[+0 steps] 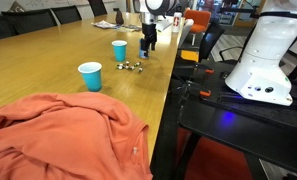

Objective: Place one piece of candy in the light blue cup on the right

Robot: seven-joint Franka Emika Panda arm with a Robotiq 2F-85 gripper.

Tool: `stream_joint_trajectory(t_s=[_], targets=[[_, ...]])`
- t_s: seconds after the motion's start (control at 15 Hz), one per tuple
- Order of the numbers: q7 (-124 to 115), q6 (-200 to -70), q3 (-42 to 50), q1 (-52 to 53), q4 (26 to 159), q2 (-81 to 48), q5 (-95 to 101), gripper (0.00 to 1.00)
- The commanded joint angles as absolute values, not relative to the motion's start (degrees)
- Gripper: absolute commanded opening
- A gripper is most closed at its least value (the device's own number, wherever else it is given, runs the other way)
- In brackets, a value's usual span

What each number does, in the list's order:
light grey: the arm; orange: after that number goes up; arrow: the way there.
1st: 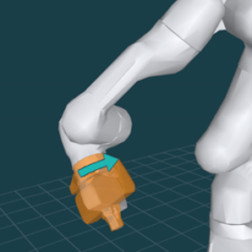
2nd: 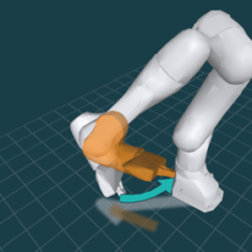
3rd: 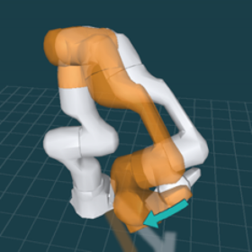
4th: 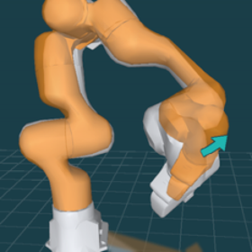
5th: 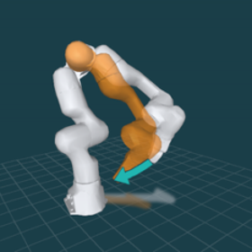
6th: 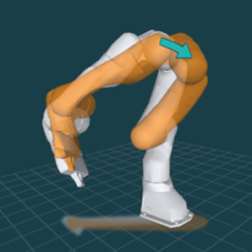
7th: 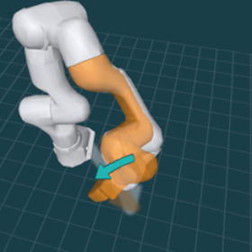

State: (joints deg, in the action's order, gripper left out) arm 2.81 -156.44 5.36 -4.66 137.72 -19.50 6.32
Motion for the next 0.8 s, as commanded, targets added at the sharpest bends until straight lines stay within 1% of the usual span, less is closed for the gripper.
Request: stream_joint_trajectory(t_s=[0.0, 0.53, 0.6, 0.67, 0.73], targets=[[1.4, -162.4, 5.1, -4.1, 135.0, -24.9, 5.5, 1.00], [0.4, -165.5, 5.7, -0.8, 129.4, -34.6, 6.3, 1.00], [0.4, -165.8, 5.7, -0.4, 128.9, -35.3, 6.3, 0.75], [0.4, -165.9, 5.7, -0.1, 128.3, -36.0, 6.3, 0.74], [0.5, -165.9, 5.6, 0.1, 127.8, -36.5, 6.2, 0.66]])
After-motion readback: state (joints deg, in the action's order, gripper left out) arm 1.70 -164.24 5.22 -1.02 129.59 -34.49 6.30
